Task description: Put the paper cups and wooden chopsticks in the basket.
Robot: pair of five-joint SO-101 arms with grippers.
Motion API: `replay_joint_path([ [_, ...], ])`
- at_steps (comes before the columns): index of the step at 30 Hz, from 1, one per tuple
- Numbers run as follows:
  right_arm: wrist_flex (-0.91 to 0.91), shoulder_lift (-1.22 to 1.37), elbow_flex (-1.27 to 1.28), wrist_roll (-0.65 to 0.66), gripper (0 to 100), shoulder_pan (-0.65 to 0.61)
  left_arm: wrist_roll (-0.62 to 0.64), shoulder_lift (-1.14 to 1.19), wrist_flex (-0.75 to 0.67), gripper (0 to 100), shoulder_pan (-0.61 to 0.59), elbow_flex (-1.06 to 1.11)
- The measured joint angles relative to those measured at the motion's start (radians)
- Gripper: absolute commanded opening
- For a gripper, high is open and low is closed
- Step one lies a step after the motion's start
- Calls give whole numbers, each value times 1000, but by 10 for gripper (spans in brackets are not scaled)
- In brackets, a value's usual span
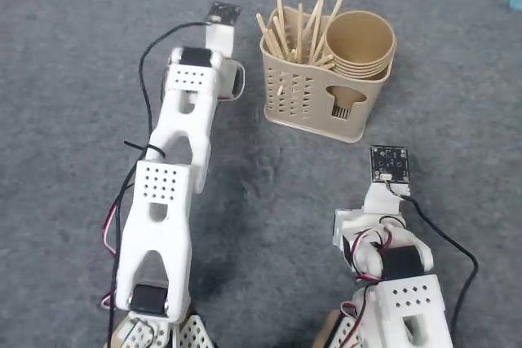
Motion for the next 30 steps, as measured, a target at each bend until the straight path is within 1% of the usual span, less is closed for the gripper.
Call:
replay_joint_path([
  [3,-34,0,29,0,8,0,9,0,158,12,-6,-158],
  [6,-61,0,38,0,8,2,103,8,304,12,-29,-351],
  [9,-64,0,40,0,8,0,186,8,330,12,-57,-522],
  [10,-64,0,40,0,8,0,199,6,331,11,-69,-545],
  [14,-64,0,40,0,8,0,212,2,336,10,-98,-526],
  [18,-64,0,40,0,8,0,212,-92,336,9,-115,-410],
  [21,-64,0,40,0,8,0,207,-227,336,9,-115,-241],
  [27,-64,0,40,0,8,0,180,-672,334,10,-68,288],
  [28,-64,0,40,0,8,0,178,-756,324,10,-54,382],
  [30,-64,0,40,0,8,0,173,-927,258,10,-37,571],
])
